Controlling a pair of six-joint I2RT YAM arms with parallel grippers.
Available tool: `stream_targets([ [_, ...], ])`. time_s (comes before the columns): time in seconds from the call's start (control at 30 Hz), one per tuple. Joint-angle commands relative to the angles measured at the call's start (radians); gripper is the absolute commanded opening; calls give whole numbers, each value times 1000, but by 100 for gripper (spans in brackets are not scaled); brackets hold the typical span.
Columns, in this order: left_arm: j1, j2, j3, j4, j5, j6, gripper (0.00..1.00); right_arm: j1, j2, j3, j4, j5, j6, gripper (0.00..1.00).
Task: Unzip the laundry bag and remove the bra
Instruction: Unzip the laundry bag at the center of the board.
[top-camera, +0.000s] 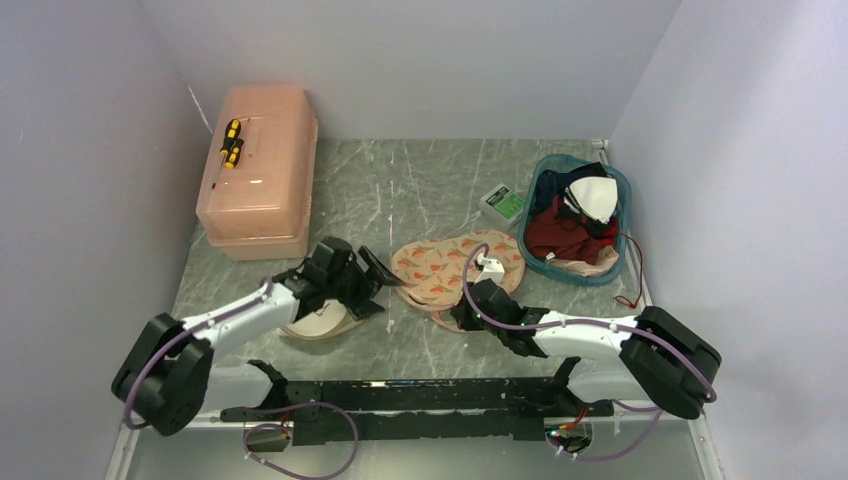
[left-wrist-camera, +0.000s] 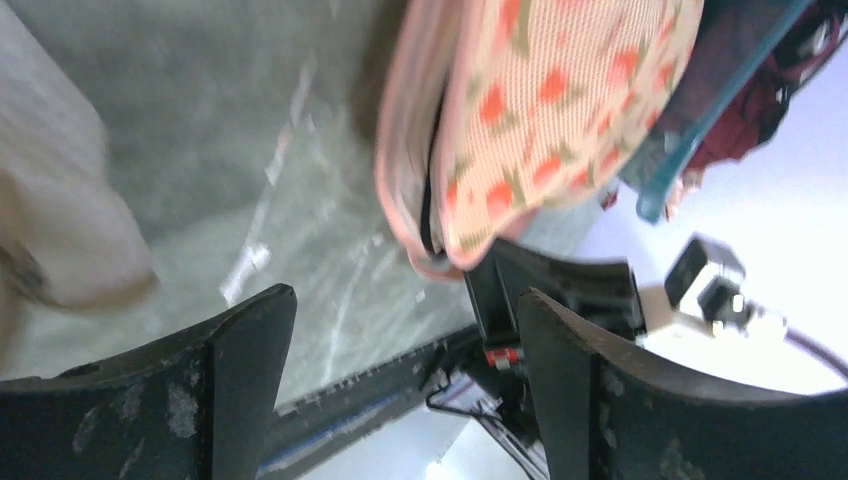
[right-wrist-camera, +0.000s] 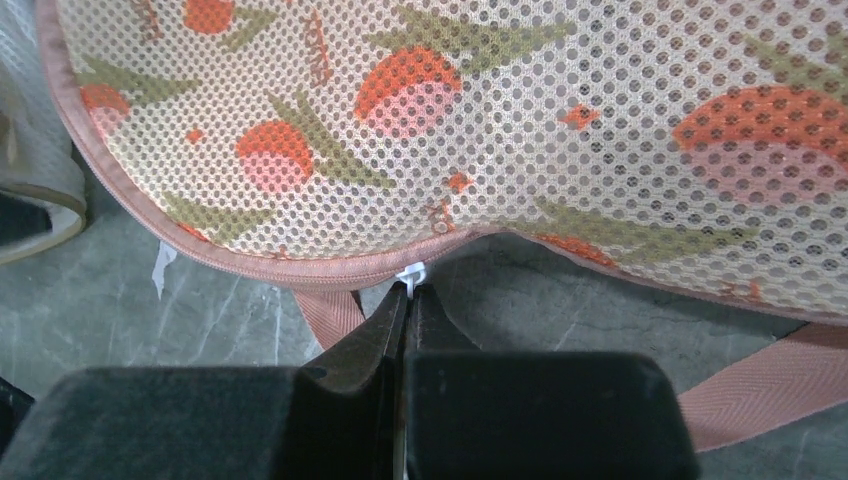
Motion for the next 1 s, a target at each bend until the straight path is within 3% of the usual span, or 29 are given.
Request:
stream_targets([
  [0.0,-139,-107,-62,124,-163,-271,87,4,33,39,66,-36,7,0],
  [0.23,-274,16,25,137,-252,-286,88,10,41,65,57,-67,9,0],
  [0.6,-299,158,39,254,-287,-275,83,31,11,82,31,-84,0,0],
  [0.7,-299,181,41,297,-287,-262,72,38,19,81,34,-91,0,0],
  [0.97,-289,199,43,310,-287,-243,30,42,3,73,-3,-65,-16,0],
])
